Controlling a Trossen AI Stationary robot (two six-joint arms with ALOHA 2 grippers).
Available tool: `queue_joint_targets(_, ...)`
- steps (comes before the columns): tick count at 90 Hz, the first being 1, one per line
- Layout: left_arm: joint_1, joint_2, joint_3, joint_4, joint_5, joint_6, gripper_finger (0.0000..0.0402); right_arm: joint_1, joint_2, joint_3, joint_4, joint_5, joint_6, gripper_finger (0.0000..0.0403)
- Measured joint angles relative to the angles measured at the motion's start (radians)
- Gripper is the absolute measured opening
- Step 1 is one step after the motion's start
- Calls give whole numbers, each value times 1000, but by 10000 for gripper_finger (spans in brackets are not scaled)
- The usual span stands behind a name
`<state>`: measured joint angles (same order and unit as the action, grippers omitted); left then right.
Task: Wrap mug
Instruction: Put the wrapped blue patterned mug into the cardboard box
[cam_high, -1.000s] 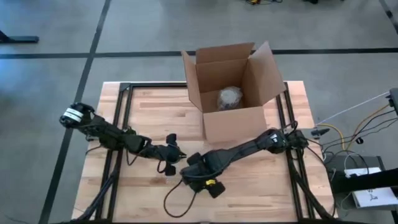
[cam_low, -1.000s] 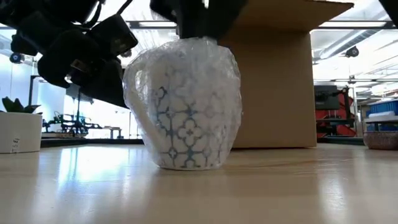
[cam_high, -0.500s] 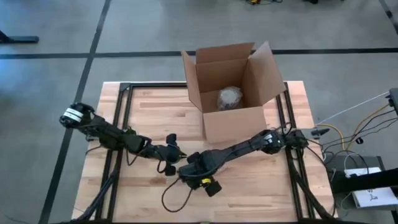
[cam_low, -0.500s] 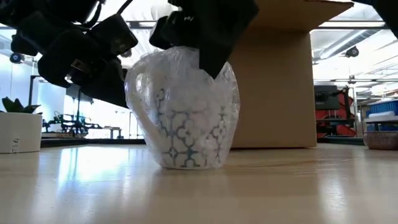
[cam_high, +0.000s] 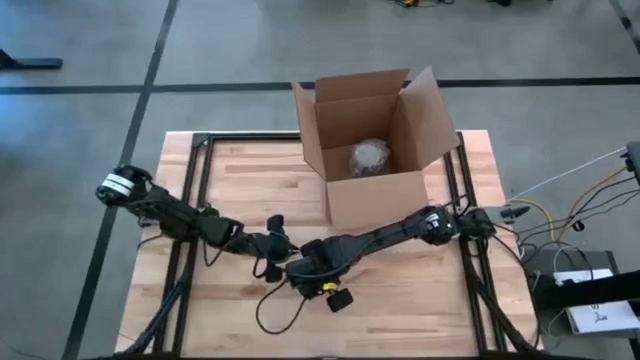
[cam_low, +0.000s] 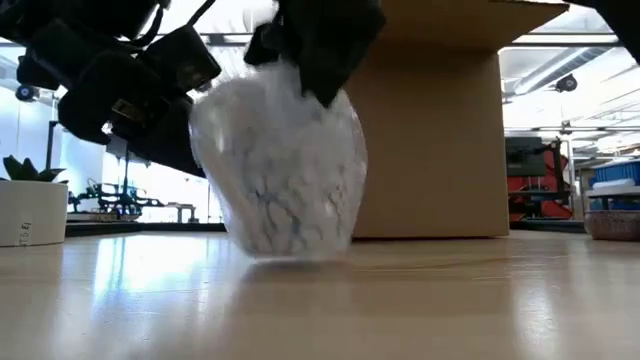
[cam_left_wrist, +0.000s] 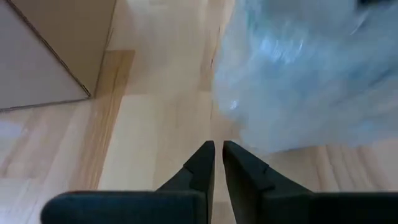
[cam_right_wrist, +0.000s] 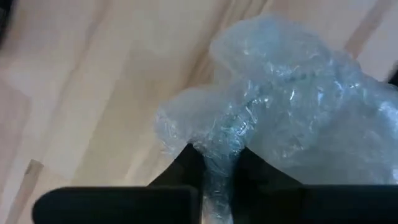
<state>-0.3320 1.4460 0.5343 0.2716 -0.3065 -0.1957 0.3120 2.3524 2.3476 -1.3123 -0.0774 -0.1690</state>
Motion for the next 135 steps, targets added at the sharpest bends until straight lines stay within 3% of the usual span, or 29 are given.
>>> queue_joint_targets(14,0,0,0,-27,0,1,20,-13,-132,6,14,42,22,16)
queue_joint_targets(50,1,0,0,-24,-27,4,20,-61,-455,9,188,381,14,14)
queue_joint_targets(85,2,0,0,-17,-27,4,20,-157,-623,7,172,713,56,12)
queue_joint_targets(104,2,0,0,-12,-27,4,20,-242,-648,7,160,700,75,9)
queue_joint_targets(121,2,0,0,-10,-27,4,20,-237,-651,7,296,669,-19,9)
queue_joint_targets(135,2,0,0,-10,-27,4,20,-261,-670,7,310,728,-41,9)
